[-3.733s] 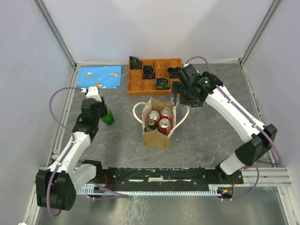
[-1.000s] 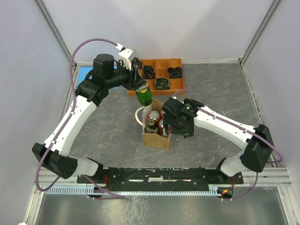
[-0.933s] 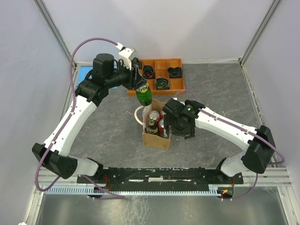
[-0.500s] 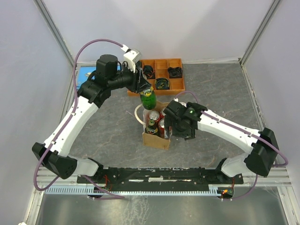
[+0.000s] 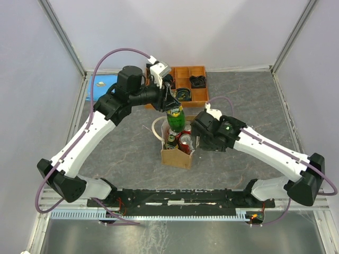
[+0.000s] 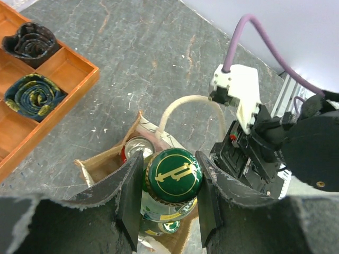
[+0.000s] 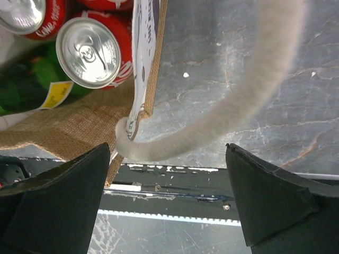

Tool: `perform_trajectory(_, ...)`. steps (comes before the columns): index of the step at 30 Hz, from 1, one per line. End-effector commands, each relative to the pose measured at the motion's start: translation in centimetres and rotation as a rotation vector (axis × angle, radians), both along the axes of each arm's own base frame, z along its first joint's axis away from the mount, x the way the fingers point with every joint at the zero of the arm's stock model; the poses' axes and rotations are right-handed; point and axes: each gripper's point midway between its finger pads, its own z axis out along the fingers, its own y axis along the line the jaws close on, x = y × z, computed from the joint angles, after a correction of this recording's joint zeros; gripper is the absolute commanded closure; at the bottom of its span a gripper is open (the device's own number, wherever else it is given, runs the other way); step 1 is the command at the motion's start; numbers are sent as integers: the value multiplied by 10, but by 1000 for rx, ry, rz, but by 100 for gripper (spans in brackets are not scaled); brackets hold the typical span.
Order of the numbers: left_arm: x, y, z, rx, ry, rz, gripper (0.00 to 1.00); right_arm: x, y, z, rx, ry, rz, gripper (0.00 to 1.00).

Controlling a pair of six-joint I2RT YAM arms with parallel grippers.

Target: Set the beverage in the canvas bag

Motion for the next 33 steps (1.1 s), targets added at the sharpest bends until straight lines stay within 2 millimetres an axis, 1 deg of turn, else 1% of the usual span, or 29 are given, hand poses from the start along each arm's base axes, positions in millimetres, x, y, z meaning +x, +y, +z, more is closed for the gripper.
perform_trajectory(1,-17,-20,58,-171,-128,-75,97,15,-10,37,37,-145,-68,2)
perform_trajectory(6,-25,-40,48,-161,-124,-123,97,18,-27,59,57,-229,-137,2)
perform_trajectory(11,-29,-55,32,-135,-123,-150,97,15,-45,69,50,-260,-184,2)
perform_trajectory(15,-31,-60,14,-103,-127,-157,97,11,-53,70,55,-272,-208,2)
perform_trajectory(18,-34,-61,2,-84,-134,-167,97,8,-58,68,50,-270,-220,2)
perform_trajectory(21,-40,-65,-4,-70,-141,-191,97,5,-61,64,48,-263,-227,2)
perform_trajectory(25,-53,-69,-13,-45,-135,-230,97,4,-63,61,50,-260,-233,2)
perform_trajectory(30,-73,-69,-22,-17,-108,-290,97,2,-66,60,44,-258,-239,2)
perform_trajectory(33,-84,-64,-36,22,-89,-320,97,1,-67,59,48,-257,-245,2)
